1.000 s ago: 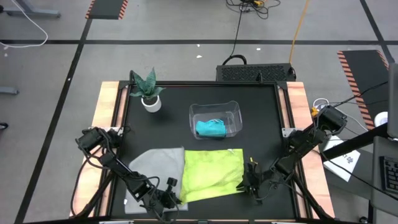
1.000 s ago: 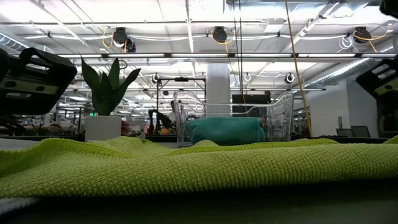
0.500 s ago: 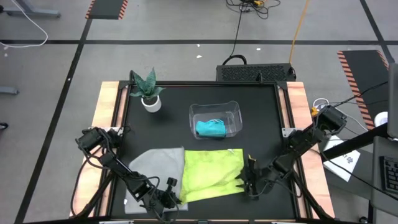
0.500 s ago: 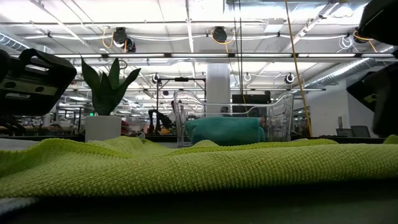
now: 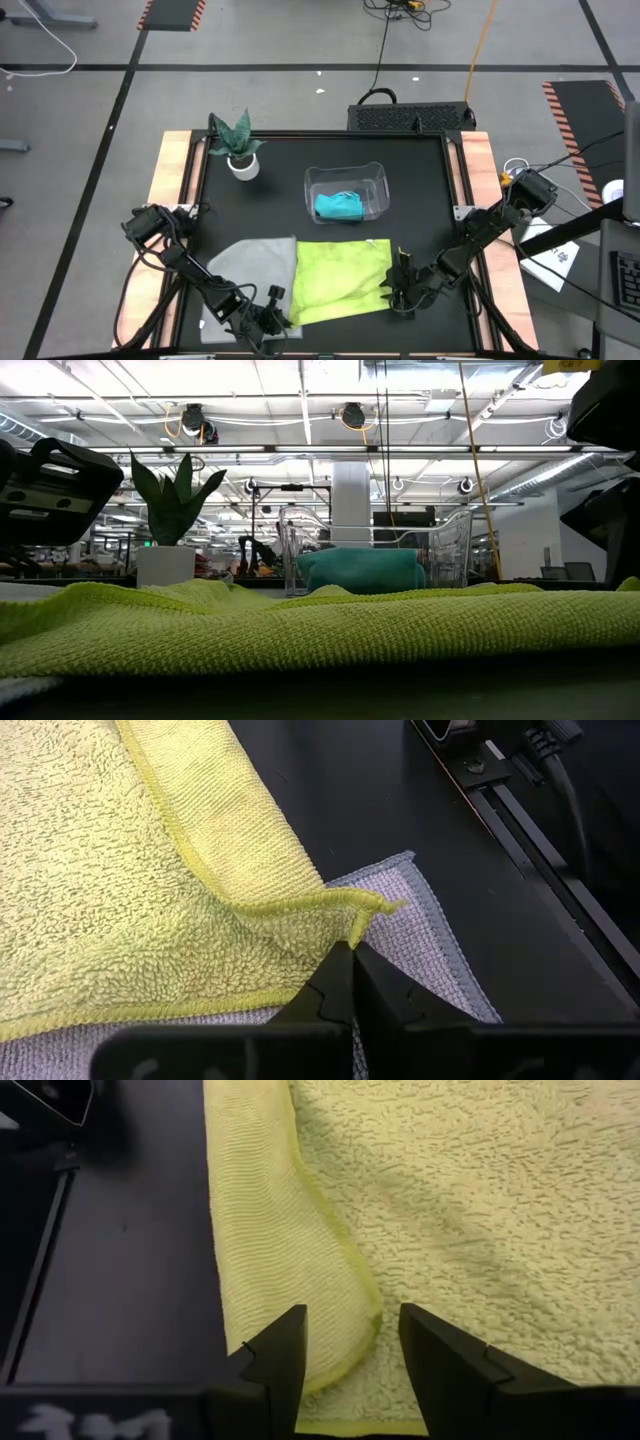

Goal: Fold microfiber towels
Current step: Fold the green towel

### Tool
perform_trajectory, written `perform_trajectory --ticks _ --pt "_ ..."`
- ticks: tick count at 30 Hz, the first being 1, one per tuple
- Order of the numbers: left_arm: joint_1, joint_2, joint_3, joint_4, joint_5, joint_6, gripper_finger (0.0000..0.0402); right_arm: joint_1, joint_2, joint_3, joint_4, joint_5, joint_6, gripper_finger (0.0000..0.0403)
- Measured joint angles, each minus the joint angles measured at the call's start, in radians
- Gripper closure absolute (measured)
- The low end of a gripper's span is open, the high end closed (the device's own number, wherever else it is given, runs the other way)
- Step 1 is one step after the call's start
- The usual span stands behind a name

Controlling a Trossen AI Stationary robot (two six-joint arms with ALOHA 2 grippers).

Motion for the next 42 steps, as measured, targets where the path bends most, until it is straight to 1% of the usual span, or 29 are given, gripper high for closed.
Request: perform_trajectory --ticks 4,6,9,12,16,18,19,26,28,32,34,36,40,42 --pt "0.0 0.0 0.0 0.0 0.0 -0.001 0.0391 0.0 0.01 0.0 0.007 -0.001 -0.003 0.0272" --pt "0.0 0.0 0.0 0.0 0.0 -0.005 0.0389 0.0 0.032 0.0 0.018 -0.018 0.0 0.0283" --pt "-0.001 0.0 0.0 0.0 0.0 -0.006 0.0396 -0.004 0.083 0.0 0.078 -0.024 -0.006 0.0296" --pt "-0.001 0.0 0.0 0.0 0.0 -0.002 0.0397 -0.016 0.127 0.001 0.155 -0.02 -0.051 0.0313" --pt "-0.001 0.0 0.0 0.0 0.0 0.017 0.0395 -0.02 0.138 0.0 0.197 -0.02 -0.117 0.0357" --pt "-0.001 0.0 0.0 0.0 -0.002 0.019 0.0398 -0.019 0.121 -0.001 0.191 -0.027 -0.142 0.0386" --pt "-0.001 0.0 0.0 0.0 -0.005 0.019 0.0398 -0.017 0.112 -0.001 0.188 -0.027 -0.149 0.0394" --pt "-0.003 0.001 0.0 -0.009 -0.046 0.034 0.0399 0.011 0.009 -0.002 0.092 -0.023 -0.142 0.0396" --pt "-0.002 0.001 0.0 -0.025 -0.083 0.056 0.0397 0.017 -0.019 -0.001 0.057 -0.021 -0.15 0.04" --pt "0.021 0.001 0.0 -0.091 -0.195 0.098 0.0399 0.021 -0.068 -0.001 -0.044 0.056 -0.169 0.04" --pt "0.048 0.0 0.0 -0.128 -0.221 0.098 0.0398 0.02 -0.085 -0.001 -0.106 0.102 -0.187 0.0401" --pt "0.076 0.0 0.0 -0.154 -0.215 0.097 0.0399 0.02 -0.09 -0.001 -0.146 0.132 -0.196 0.0401" --pt "0.102 -0.002 0.0 -0.16 -0.168 0.099 0.0398 0.02 -0.088 -0.001 -0.15 0.135 -0.172 0.0402" --pt "0.103 -0.002 0.0 -0.16 -0.162 0.102 0.0398 0.024 -0.087 -0.001 -0.143 0.133 -0.169 0.0398"
